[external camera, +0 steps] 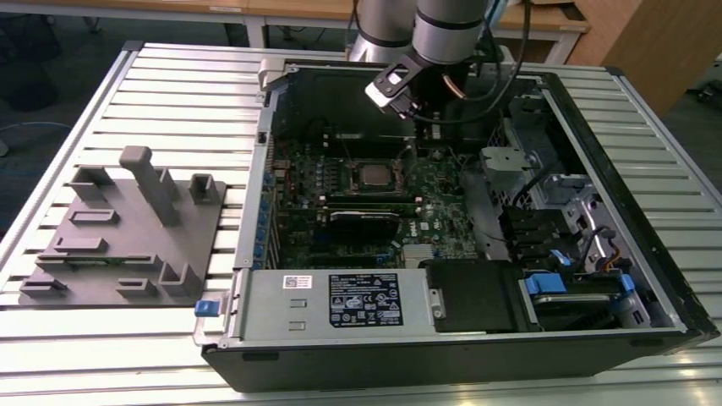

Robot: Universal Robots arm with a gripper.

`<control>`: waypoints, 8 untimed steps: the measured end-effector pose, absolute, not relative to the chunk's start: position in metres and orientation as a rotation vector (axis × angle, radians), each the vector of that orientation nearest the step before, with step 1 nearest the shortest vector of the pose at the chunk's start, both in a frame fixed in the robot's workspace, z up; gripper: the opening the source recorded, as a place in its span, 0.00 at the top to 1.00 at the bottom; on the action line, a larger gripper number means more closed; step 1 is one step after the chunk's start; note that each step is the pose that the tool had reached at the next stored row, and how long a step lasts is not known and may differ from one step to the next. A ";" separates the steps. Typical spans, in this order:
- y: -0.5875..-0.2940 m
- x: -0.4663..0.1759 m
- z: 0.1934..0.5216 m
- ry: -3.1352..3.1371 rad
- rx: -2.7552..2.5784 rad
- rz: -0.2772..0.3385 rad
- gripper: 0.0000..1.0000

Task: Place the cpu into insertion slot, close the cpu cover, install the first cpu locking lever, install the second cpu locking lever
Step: 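Close the cpu cover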

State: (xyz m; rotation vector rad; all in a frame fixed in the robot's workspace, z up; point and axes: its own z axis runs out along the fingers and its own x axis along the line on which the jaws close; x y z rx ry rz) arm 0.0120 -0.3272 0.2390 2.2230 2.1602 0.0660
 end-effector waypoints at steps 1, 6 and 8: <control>-0.327 0.009 0.239 2.159 2.222 0.068 0.90; -0.327 -0.006 0.239 2.155 2.218 0.077 0.90; -0.327 -0.011 0.239 2.154 2.217 0.080 0.90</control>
